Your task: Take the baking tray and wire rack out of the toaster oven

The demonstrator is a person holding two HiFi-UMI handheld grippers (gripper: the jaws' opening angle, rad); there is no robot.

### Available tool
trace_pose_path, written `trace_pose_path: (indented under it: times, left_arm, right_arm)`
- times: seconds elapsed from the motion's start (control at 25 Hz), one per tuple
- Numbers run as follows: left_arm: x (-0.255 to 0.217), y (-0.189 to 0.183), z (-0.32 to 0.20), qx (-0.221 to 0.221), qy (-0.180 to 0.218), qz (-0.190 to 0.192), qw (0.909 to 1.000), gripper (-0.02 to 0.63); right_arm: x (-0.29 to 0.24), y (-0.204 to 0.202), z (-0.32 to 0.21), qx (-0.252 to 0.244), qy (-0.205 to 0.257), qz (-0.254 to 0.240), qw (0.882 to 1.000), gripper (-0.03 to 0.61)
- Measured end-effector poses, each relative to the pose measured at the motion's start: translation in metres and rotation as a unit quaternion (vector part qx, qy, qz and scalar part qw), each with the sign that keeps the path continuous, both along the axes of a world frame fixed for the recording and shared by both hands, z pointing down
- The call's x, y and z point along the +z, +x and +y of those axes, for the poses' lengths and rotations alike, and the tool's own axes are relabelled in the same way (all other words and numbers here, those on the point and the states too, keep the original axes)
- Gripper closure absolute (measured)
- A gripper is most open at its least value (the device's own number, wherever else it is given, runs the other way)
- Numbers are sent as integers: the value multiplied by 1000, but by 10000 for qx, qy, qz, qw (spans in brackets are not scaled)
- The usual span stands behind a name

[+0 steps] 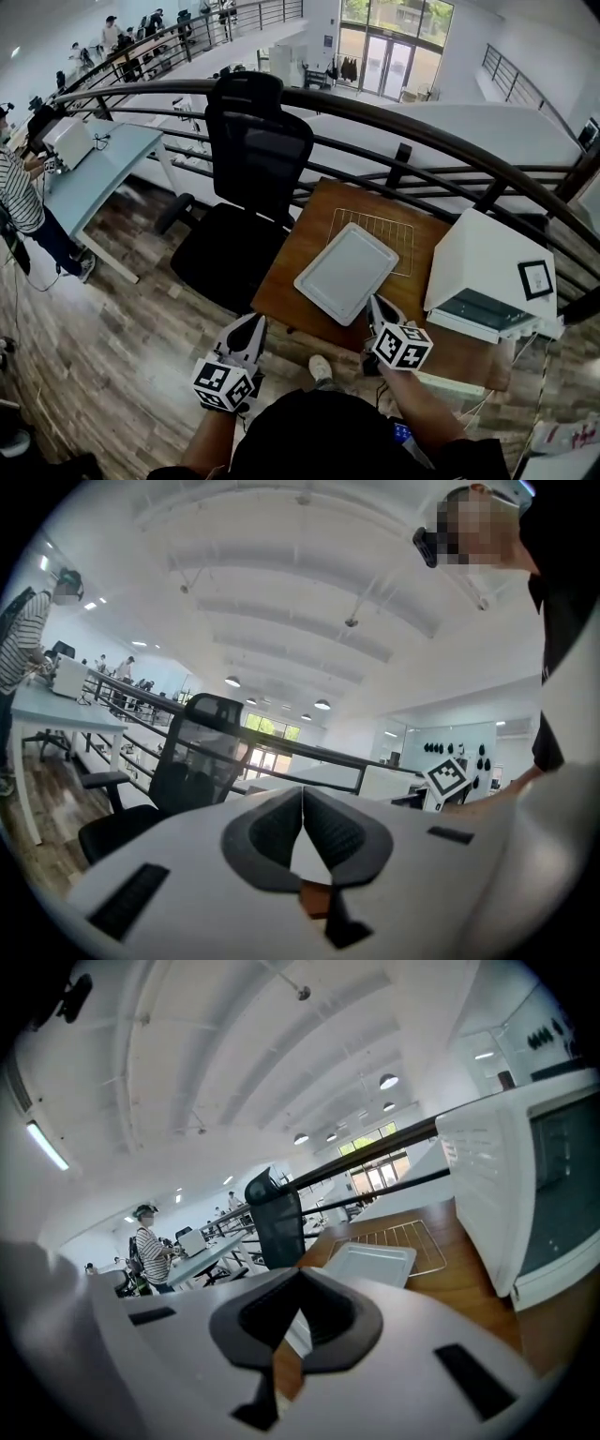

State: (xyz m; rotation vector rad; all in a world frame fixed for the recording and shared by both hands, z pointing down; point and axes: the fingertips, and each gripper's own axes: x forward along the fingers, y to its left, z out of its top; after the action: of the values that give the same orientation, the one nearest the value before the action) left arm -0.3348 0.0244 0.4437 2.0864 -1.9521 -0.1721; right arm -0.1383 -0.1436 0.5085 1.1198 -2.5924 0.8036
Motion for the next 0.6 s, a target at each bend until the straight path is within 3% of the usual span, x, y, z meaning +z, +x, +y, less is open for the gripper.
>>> trace_pose_path:
  times: [0.16,0.6]
  left_arm:
    - [-3,21,11,273,98,122,9995,601]
    - [3,79,20,1018,32,291,9944,601]
  right_arm:
    - [-20,22,35,-88,435,-26,9990,583]
    - [-45,97,89,456,734,-34,9963,583]
